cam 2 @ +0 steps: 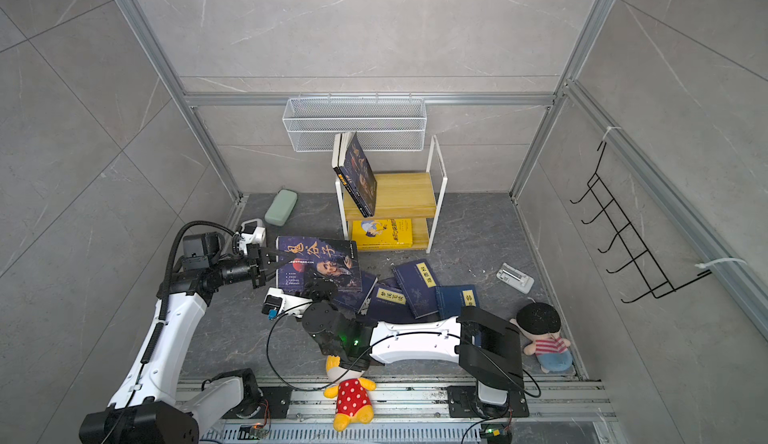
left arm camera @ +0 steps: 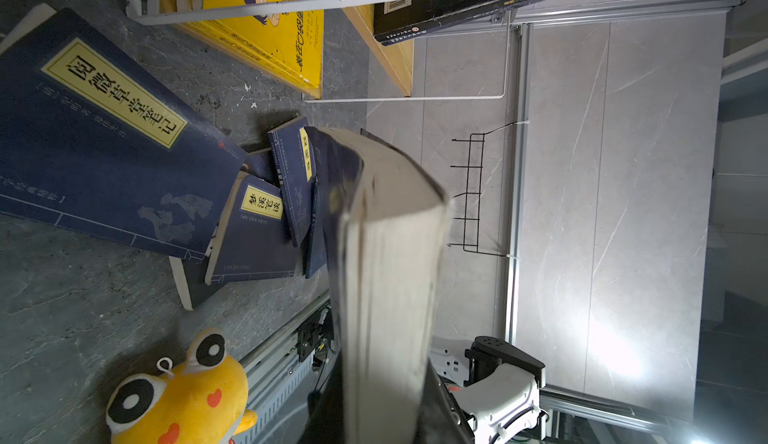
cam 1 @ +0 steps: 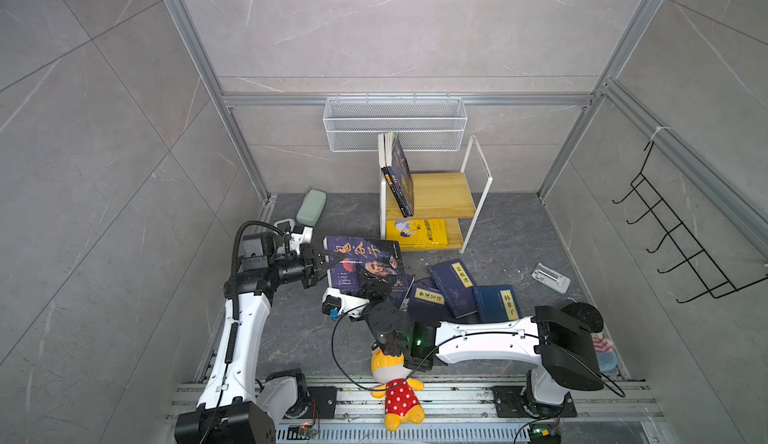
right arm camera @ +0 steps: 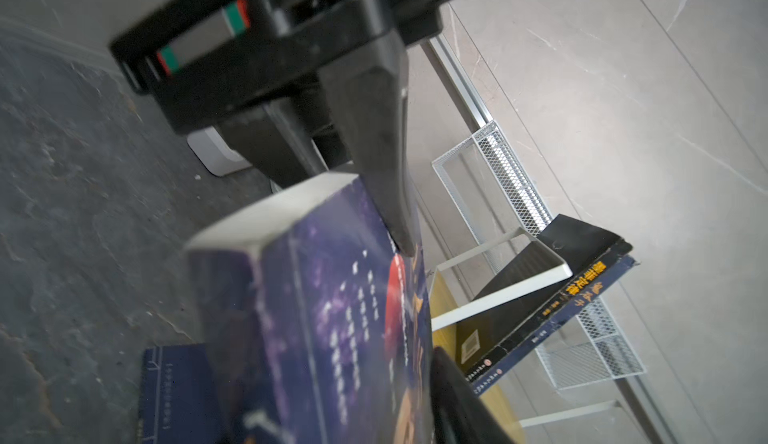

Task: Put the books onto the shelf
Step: 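Pull the purple book away with the right gripper while the left gripper opens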

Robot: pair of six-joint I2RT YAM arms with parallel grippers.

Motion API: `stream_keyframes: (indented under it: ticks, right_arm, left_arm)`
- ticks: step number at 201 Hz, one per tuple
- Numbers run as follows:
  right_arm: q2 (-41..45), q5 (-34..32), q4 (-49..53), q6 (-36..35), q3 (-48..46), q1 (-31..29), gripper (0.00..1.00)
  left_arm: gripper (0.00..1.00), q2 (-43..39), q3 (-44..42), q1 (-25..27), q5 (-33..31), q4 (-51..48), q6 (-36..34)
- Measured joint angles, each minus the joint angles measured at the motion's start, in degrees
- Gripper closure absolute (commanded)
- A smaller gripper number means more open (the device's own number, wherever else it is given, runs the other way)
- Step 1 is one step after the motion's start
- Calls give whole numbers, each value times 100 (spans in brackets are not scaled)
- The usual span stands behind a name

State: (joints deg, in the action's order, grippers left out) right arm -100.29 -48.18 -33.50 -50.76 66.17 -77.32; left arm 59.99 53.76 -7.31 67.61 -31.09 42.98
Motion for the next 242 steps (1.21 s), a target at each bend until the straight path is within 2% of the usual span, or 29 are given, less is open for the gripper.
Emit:
stream_keyframes:
  ticks: [9, 16, 25, 33, 38, 57, 82, 111, 154, 205, 242]
  right_arm:
    - [0, -28, 4, -76, -7, 0, 92]
    - [2, -59, -24, -153, -2, 0, 100]
    - [15, -39, 20, -138, -2, -2, 100]
    - [22, -57, 46, -133, -24, -2, 100]
    - [39, -87, 68, -98, -44, 7, 100]
    - [175, -175, 160, 81, -223, 70, 100]
    - [538, -275, 533, 380, -407, 96, 100]
    - [1340, -334, 905, 942, -577, 114, 100]
    - [2415, -413, 1388, 1838, -575, 208, 100]
    - [3237, -407, 2135, 3136, -334, 879, 100]
    - [3335, -415, 2299, 3429, 125, 1272, 100]
  left_arm:
    - [100, -48, -26, 0, -31, 61, 74]
    - [84, -90, -61, -2, -109, 68, 197]
    - [55, -129, -118, -2, -155, 61, 289]
    - [40, -160, -170, -2, -142, 92, 295]
    - [27, -181, -186, -2, -131, 114, 286]
    - [1, -337, -192, -26, -131, 184, 221]
    - [0, -608, -210, -251, -175, 317, 83]
    - [0, -780, -369, -452, -380, 442, -138]
    - [0, -850, -503, -739, -883, 407, -636]
    - [0, -975, -544, -850, -1386, 164, -1252]
    - [0, -1027, -564, -850, -1453, 111, -1388]
